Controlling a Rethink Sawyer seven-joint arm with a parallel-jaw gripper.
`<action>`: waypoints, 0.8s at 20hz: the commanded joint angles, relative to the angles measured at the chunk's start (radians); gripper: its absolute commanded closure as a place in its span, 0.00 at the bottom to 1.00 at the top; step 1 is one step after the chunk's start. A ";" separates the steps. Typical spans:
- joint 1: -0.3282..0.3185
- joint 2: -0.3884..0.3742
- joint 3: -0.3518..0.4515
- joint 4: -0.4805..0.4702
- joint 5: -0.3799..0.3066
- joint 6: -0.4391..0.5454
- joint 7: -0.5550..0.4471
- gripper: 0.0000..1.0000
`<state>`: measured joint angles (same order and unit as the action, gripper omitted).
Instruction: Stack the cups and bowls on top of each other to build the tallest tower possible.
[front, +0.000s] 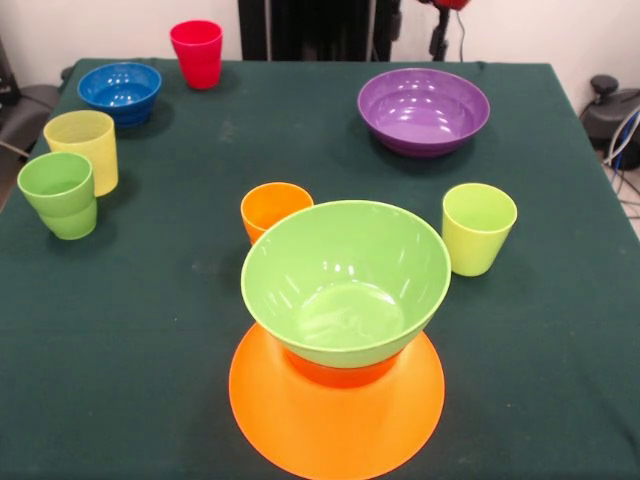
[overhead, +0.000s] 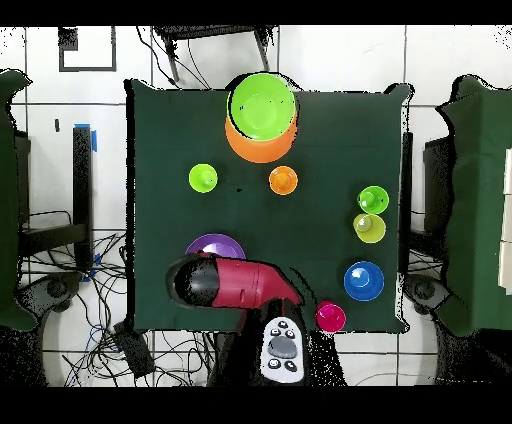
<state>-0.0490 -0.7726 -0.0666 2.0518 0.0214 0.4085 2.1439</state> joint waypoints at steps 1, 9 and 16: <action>0.053 0.125 0.077 0.142 0.069 -0.221 0.266 0.00; 0.110 0.210 0.085 0.134 0.119 -0.331 0.314 0.00; 0.135 0.260 0.103 0.107 0.147 -0.373 0.341 0.00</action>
<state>0.0650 -0.6030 -0.0576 2.1409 0.1029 0.1149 2.2702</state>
